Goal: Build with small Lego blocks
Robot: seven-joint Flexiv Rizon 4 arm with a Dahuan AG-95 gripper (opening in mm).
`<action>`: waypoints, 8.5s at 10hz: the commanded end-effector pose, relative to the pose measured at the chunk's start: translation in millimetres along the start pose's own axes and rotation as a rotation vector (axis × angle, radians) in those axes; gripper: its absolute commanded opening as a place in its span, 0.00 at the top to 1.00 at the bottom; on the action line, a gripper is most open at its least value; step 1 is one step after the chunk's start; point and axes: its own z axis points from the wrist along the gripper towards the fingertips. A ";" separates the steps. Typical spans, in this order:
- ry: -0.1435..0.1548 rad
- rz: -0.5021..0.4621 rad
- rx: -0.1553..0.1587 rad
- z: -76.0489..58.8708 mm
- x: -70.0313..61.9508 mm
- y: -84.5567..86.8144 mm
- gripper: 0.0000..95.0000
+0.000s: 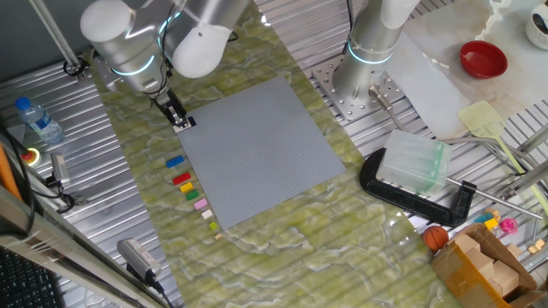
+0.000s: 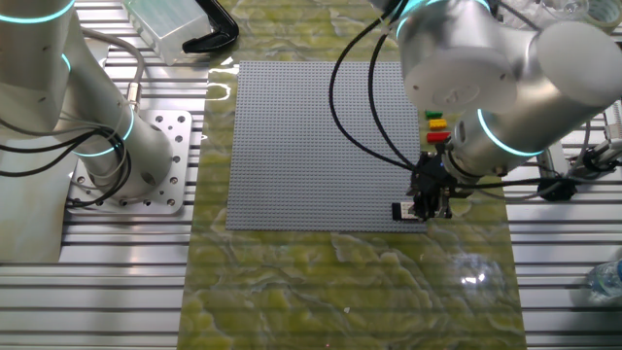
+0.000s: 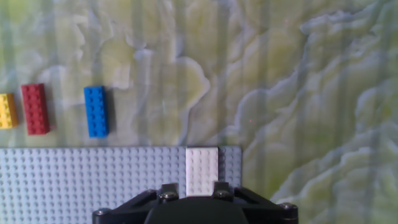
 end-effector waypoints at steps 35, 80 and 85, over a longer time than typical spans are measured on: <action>-0.003 0.021 0.000 28.7 -8.8 -3.8 1.00; 0.021 -0.004 0.004 19.7 -21.1 -10.5 1.00; 0.023 -0.007 0.007 17.6 -17.1 -10.3 1.00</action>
